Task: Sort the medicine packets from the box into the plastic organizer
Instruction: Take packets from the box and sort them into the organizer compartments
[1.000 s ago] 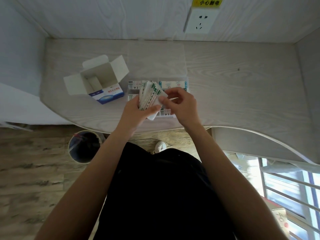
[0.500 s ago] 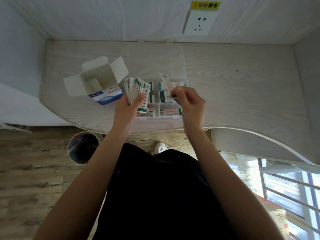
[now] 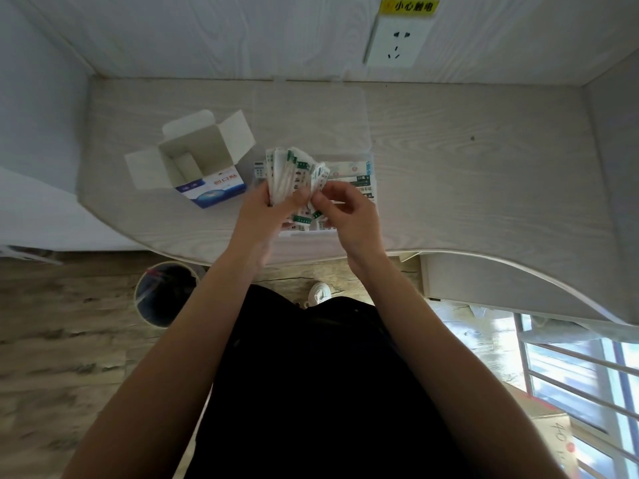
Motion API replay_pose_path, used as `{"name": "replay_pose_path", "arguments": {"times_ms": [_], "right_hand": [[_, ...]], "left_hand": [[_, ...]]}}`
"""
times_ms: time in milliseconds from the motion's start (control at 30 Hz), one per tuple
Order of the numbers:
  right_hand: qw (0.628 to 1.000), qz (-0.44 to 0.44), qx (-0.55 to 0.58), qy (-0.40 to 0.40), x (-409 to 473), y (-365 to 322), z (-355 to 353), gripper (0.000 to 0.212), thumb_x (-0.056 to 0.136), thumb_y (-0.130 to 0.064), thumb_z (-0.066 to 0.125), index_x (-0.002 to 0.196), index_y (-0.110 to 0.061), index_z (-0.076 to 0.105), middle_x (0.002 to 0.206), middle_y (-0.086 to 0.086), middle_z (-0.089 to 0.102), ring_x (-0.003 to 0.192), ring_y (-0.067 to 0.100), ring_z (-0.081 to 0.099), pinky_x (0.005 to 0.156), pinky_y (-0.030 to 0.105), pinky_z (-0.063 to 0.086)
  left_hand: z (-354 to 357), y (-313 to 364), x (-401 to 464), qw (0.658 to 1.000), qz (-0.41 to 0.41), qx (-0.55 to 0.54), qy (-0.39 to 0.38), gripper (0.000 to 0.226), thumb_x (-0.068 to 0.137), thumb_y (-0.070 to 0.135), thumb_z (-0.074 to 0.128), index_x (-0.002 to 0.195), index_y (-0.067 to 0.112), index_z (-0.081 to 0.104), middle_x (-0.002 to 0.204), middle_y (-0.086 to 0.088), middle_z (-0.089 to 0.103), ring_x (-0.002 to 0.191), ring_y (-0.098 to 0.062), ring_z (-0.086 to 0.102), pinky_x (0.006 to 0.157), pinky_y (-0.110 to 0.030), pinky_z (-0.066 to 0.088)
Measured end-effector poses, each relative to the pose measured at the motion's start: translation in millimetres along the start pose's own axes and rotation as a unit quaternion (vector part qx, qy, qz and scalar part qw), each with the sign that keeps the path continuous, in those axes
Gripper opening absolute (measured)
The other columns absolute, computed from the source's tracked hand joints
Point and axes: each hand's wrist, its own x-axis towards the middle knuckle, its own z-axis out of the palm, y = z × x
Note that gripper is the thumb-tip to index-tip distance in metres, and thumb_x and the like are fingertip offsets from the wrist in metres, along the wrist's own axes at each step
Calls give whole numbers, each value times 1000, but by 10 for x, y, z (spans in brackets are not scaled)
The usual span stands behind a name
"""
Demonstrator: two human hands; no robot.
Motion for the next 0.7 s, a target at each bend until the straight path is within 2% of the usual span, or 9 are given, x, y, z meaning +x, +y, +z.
{"name": "replay_pose_path", "arguments": {"times_ms": [133,267,367,433,567,633,700], "right_hand": [[997,49,63,-6,15,20,-20,8,87,-4,62,86,-11,58,85,4,63,79,15,63,66,21,53],[992,75,99,-27,-14,29,-14,5,89,-7,60,93,-9,60,89,6,64,84,19,63,76,28,55],[991,83,103,-30,-32,41,-5,10,89,-8,60,99,-8,61,92,7,65,87,20,63,81,33,53],[990,84,112,-30,-35,32,-18,7,90,-7,58,97,-8,60,90,5,65,85,18,63,81,33,53],[982,102,157,-28,-23,-9,-57,13,94,-4,48,102,-3,58,88,6,64,80,15,63,70,24,55],[980,104,167,-10,14,-33,-141,13,95,-4,45,102,-3,56,90,7,64,79,15,64,72,23,56],[995,61,70,27,73,-42,-292,14,95,-6,46,107,-2,54,96,9,66,77,13,64,72,22,56]], "left_hand": [[-1,19,-35,998,-30,-43,-28,12,93,18,53,94,25,62,91,2,68,89,-15,65,85,-36,53],[22,-25,-12,999,19,2,30,12,91,13,56,98,19,64,96,-3,69,89,-16,66,79,-34,55],[35,-89,26,993,59,64,78,15,85,19,64,100,18,64,101,-8,68,92,-21,66,79,-36,56],[36,-100,30,991,78,71,86,21,81,18,69,102,15,65,100,-7,69,91,-19,67,76,-33,55],[15,-72,-5,994,86,25,67,24,81,9,69,104,7,64,94,1,69,84,-8,68,69,-21,54],[-28,-73,-14,995,77,11,68,24,81,8,68,104,7,63,94,1,69,82,-6,68,69,-19,53],[-96,-86,-8,994,69,23,80,25,80,10,69,105,9,64,95,2,69,86,-8,68,71,-20,54]]}}
